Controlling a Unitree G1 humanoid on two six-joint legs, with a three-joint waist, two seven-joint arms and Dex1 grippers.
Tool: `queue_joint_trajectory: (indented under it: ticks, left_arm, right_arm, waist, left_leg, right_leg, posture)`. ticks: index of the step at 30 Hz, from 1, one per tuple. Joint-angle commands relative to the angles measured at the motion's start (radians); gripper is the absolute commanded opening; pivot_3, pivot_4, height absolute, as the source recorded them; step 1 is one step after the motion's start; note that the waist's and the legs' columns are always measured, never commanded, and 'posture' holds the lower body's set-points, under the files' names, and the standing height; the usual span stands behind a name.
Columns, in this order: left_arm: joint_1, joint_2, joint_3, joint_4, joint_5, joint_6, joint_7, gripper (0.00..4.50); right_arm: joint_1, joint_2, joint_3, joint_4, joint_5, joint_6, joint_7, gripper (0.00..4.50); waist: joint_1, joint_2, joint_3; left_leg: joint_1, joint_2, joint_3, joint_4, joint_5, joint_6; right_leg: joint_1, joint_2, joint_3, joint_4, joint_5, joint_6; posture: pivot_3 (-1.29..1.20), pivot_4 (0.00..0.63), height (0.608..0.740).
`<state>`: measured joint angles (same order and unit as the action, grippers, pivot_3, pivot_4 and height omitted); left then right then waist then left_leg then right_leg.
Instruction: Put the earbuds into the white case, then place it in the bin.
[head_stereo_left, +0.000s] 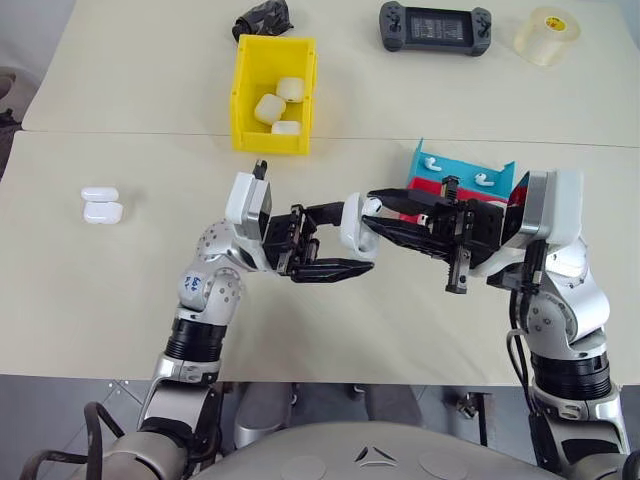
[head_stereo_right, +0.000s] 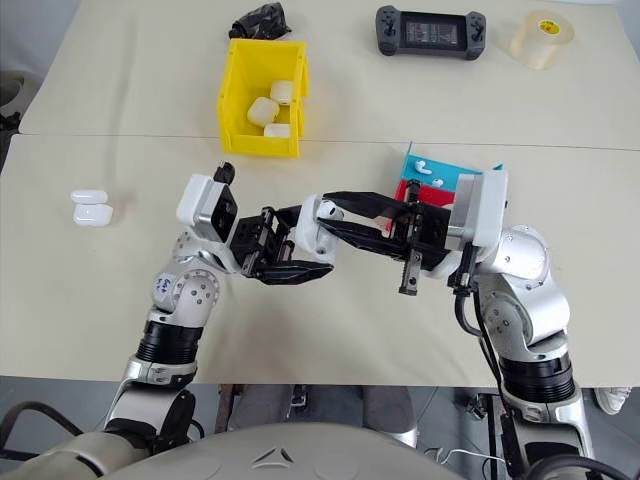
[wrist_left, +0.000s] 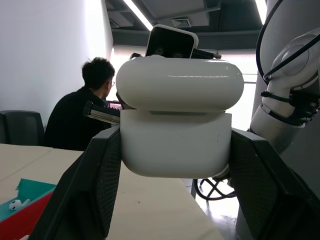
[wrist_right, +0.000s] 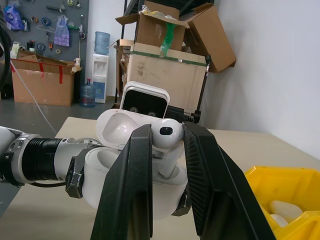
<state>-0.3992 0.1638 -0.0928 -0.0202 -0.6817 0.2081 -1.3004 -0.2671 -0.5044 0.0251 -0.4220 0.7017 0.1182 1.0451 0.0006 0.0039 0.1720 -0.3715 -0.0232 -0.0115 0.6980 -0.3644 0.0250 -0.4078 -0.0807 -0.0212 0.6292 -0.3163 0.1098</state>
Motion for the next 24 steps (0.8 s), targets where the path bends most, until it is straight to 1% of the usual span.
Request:
queue_joint_trajectory:
  ticks: [1,4,7,16,19,24]
  left_arm:
    - [-0.023,-0.033,-0.004,-0.05,-0.025,-0.021,0.007,2.88]
    - [-0.028,-0.042,0.005,-0.048,-0.027,-0.027,0.019,2.88]
    - [-0.03,-0.046,0.009,-0.045,-0.026,-0.029,0.02,2.88]
    - [-0.033,-0.051,0.016,-0.039,-0.021,-0.032,0.015,2.88]
    - [-0.025,-0.046,0.023,-0.036,-0.009,-0.042,0.02,2.88]
    - [0.019,-0.009,0.047,-0.035,0.005,-0.07,0.022,2.88]
  right_arm:
    - [0.006,-0.008,0.026,0.001,-0.012,0.026,0.02,0.62]
    - [0.014,-0.01,0.021,-0.014,0.048,0.089,0.002,0.62]
    - [0.011,-0.016,0.012,-0.021,0.067,0.111,0.005,1.5]
    - [-0.01,-0.007,-0.012,-0.009,0.056,0.103,0.008,4.45]
    - [-0.006,-0.029,-0.067,0.001,0.07,0.105,0.004,4.48]
    - [0.072,-0.128,-0.209,0.044,0.065,0.084,0.042,4.48]
  waist:
    - [0.0,0.0,0.0]
    - [0.0,0.0,0.0]
    - [0.0,0.0,0.0]
    - [0.0,0.0,0.0]
    - [0.0,0.0,0.0]
    - [0.013,0.0,0.0]
  left_leg:
    - [0.0,0.0,0.0,0.0,0.0,0.0]
    - [0.0,0.0,0.0,0.0,0.0,0.0]
    - [0.0,0.0,0.0,0.0,0.0,0.0]
    - [0.0,0.0,0.0,0.0,0.0,0.0]
    - [0.0,0.0,0.0,0.0,0.0,0.0]
    - [0.0,0.0,0.0,0.0,0.0,0.001]
  right_leg:
    - [0.0,0.0,0.0,0.0,0.0,0.0]
    - [0.0,0.0,0.0,0.0,0.0,0.0]
    - [0.0,0.0,0.0,0.0,0.0,0.0]
    - [0.0,0.0,0.0,0.0,0.0,0.0]
    - [0.0,0.0,0.0,0.0,0.0,0.0]
    - [0.001,-0.001,0.0,-0.001,0.0,0.0]
  posture:
    - [0.0,0.15,0.74]
    - [0.0,0.15,0.74]
    - [0.0,0.15,0.74]
    - [0.0,0.15,0.74]
    - [0.0,0.15,0.74]
    - [0.0,0.15,0.74]
